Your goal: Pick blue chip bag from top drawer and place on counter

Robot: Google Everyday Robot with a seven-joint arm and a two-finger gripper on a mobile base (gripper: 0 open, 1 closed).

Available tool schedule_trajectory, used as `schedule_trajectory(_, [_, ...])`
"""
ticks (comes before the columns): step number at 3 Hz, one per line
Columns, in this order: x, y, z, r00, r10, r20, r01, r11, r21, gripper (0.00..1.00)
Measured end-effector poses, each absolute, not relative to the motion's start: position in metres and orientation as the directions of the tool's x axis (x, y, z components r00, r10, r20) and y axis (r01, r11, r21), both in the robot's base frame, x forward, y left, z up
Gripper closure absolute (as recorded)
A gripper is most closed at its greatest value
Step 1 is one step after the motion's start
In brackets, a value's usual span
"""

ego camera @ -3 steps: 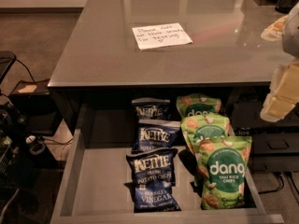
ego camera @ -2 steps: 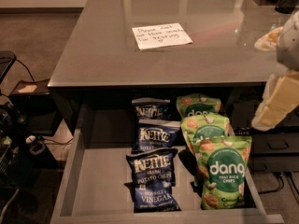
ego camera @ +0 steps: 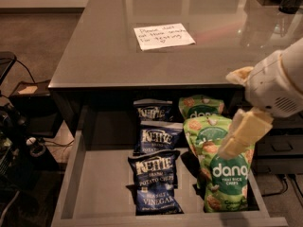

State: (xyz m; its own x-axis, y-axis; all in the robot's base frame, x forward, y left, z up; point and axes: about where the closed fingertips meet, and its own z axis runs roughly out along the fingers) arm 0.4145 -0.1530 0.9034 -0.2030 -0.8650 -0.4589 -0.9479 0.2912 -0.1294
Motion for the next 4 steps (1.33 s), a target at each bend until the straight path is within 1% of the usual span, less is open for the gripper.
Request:
schedule_trajectory(1, [0.412, -0.119, 0.871, -0.199, -0.82, -0.536, -0.956, 0.282, -0.077, 0.0])
schedule_trajectory(2, [0.41, -0.089, 0.843, -0.195, -0.791, -0.58, -0.963, 0.268, -0.041, 0.0])
schedule_trajectory(4, [0.41, -0.089, 0.83, -0.18, -0.79, -0.587, -0.965, 0.259, -0.053, 0.0])
